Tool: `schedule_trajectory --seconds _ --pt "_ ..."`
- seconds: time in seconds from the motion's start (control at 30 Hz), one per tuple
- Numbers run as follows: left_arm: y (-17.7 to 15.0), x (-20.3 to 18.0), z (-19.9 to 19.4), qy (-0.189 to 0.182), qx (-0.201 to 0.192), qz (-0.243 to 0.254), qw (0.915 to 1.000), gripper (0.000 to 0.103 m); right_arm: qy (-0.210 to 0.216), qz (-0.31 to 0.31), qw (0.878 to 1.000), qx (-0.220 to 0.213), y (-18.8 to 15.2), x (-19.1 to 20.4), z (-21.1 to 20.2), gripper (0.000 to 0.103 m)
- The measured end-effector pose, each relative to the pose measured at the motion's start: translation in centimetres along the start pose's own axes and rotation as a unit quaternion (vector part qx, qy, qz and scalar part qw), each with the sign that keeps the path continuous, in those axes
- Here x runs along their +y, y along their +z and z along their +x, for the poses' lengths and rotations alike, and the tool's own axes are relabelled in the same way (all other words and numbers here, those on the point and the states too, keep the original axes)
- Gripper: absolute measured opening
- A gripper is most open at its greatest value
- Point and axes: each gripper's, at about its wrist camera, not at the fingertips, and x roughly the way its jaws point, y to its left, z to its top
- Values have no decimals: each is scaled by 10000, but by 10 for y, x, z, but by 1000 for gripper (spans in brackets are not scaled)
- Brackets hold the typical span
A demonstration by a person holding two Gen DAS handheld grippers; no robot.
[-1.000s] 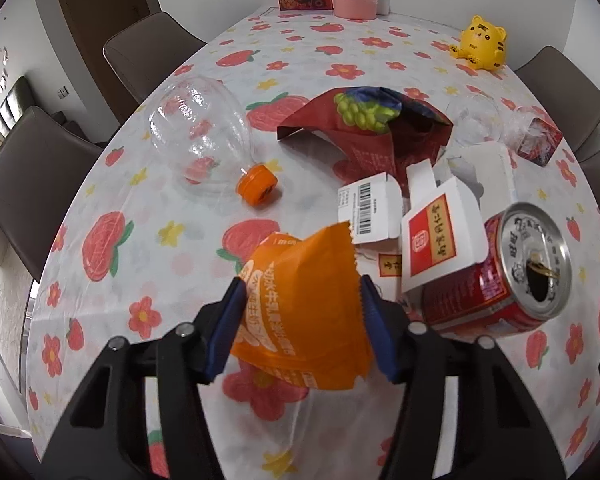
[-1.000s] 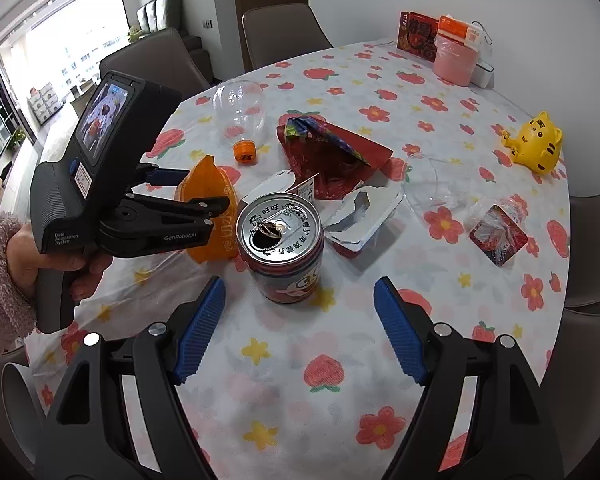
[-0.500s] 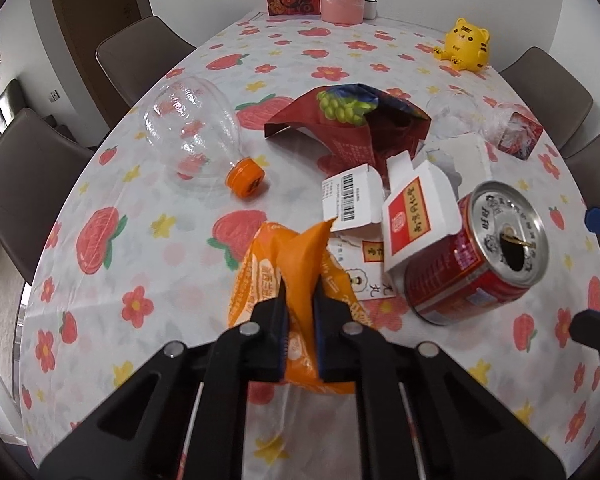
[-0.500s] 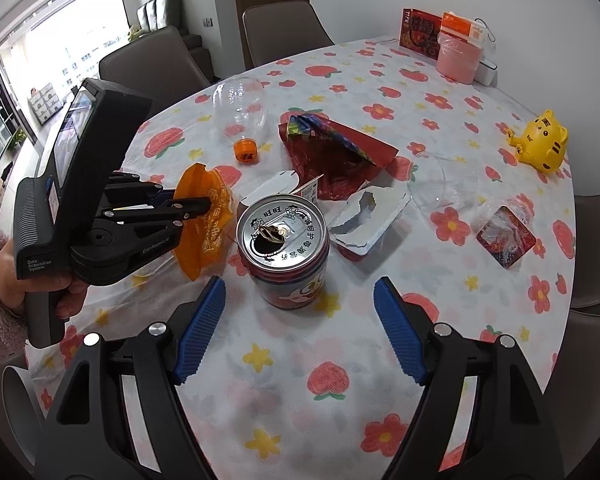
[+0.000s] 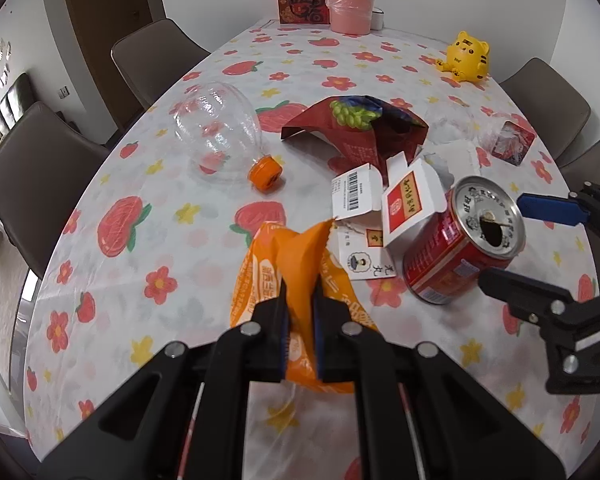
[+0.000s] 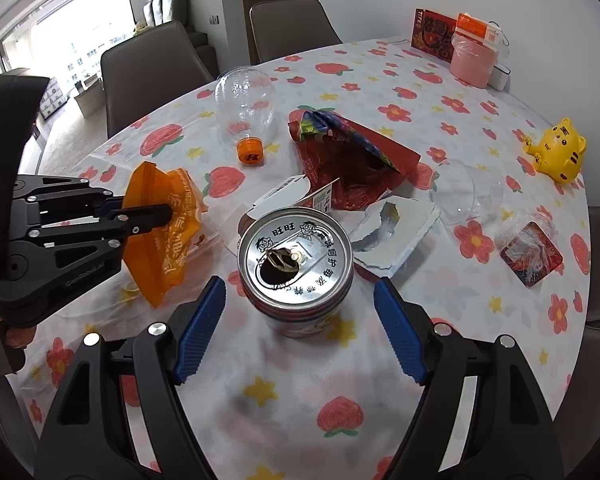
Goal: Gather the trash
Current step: 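Grasp the red soda can with the right tool while the left tool holds the orange bag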
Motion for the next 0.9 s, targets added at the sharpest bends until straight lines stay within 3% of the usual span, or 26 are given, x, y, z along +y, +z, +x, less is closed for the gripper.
schedule_trajectory --seconds 0.33,0.4,0.67,0.9 --pt "1 6 0 72 -13 -32 10000 10 2 -107 9999 38 5 9 30 74" --pt "1 7 0 76 -10 -29 10000 10 -88 -170 9998 4 5 11 31 66" --pt "0 6 -3 66 -39 -20 10000 10 -122 -112 9999 -5 1 8 22 63" --pt "-5 0 -24 61 -129 -41 9999 10 -137 -123 9997 -147 -7 10 -9 63"
